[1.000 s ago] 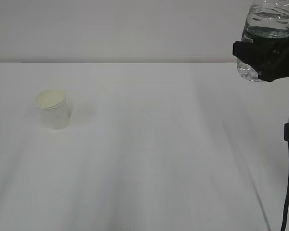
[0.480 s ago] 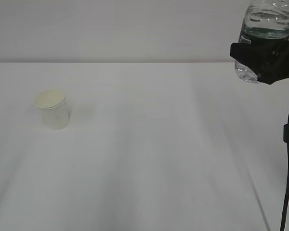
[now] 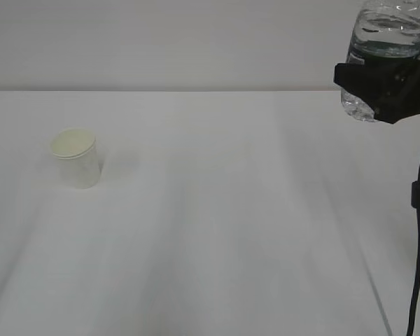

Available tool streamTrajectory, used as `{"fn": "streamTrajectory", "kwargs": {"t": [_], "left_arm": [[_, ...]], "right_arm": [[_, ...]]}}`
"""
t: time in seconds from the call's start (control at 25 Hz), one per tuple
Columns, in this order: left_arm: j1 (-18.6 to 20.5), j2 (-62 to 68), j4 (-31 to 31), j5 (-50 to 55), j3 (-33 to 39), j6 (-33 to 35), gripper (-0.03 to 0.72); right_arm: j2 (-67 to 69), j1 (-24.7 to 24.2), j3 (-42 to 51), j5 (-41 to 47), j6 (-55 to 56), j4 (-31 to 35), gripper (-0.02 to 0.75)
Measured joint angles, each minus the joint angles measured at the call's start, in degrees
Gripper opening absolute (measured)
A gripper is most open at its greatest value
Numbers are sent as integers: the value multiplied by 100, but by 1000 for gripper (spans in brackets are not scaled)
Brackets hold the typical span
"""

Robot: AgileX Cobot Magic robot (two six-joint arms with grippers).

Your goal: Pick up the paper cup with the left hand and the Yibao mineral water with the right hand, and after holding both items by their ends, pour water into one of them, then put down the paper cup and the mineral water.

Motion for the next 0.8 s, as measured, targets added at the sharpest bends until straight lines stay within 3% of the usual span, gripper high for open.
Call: {"fn": "streamTrajectory", "kwargs": {"t": [0.16,0.52,0.8], "left_arm": [[-54,422,0,-345,0,88,685],[-778,1676,367,-1387,0,297,673],[-795,2291,443,-1676,0,310,665]], "right_arm": [[0,0,0,0,0,-52,402],[0,0,0,0,0,-71,402],[0,0,0,-11,0,-138,402]]}}
